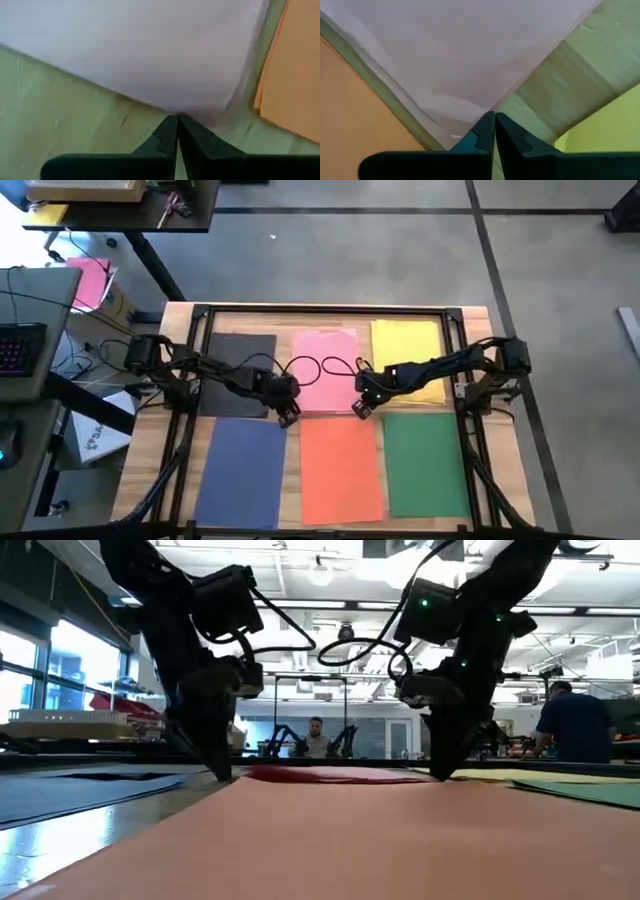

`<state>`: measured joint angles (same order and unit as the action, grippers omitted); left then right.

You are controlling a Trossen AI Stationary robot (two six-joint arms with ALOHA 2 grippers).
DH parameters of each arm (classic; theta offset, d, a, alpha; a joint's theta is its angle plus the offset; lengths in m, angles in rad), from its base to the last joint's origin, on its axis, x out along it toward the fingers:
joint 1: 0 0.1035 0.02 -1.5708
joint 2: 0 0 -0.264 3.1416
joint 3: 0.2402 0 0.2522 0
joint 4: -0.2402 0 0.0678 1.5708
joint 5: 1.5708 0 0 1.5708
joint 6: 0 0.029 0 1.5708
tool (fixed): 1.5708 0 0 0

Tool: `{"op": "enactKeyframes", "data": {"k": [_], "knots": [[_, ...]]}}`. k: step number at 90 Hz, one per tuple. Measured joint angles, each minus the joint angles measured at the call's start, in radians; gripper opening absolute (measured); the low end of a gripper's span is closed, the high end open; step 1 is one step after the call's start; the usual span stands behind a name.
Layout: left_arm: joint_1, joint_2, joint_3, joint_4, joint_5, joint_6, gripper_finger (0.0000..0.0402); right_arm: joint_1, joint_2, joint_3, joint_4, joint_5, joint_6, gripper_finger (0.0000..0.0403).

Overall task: Organize paper
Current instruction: Adjust the colored papers

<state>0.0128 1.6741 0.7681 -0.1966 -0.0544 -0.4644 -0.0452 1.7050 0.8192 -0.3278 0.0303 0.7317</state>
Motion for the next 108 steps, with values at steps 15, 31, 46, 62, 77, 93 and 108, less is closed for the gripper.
{"op": "enactKeyframes", "data": {"k": [15,31,46,62,77,93,108], "knots": [[0.009,-0.003,0.001,0.005,0.001,0.003,0.0000,0.001,-0.020,0.000,-0.017,0.022,-0.016,0.0000],[0.010,-0.005,0.005,-0.035,0.011,-0.003,0.0000,-0.001,-0.060,-0.003,-0.080,0.069,-0.018,0.0000],[0.011,-0.034,0.003,-0.089,0.020,-0.011,0.0000,0.020,-0.097,-0.003,-0.095,0.073,-0.043,0.0000],[0.057,-0.078,0.006,-0.102,-0.049,0.017,0.0000,0.073,-0.098,-0.002,0.014,-0.002,-0.117,0.0000],[0.195,-0.079,0.072,-0.029,-0.125,0.132,0.0000,0.097,-0.042,-0.002,0.172,-0.060,-0.190,0.0000],[0.373,-0.054,0.124,0.174,-0.138,0.221,0.0000,0.092,0.013,-0.002,0.273,-0.066,-0.215,0.0000],[0.510,0.027,0.177,0.249,-0.111,0.250,0.0000,0.087,0.038,-0.002,0.310,-0.077,-0.218,0.0000]]}}
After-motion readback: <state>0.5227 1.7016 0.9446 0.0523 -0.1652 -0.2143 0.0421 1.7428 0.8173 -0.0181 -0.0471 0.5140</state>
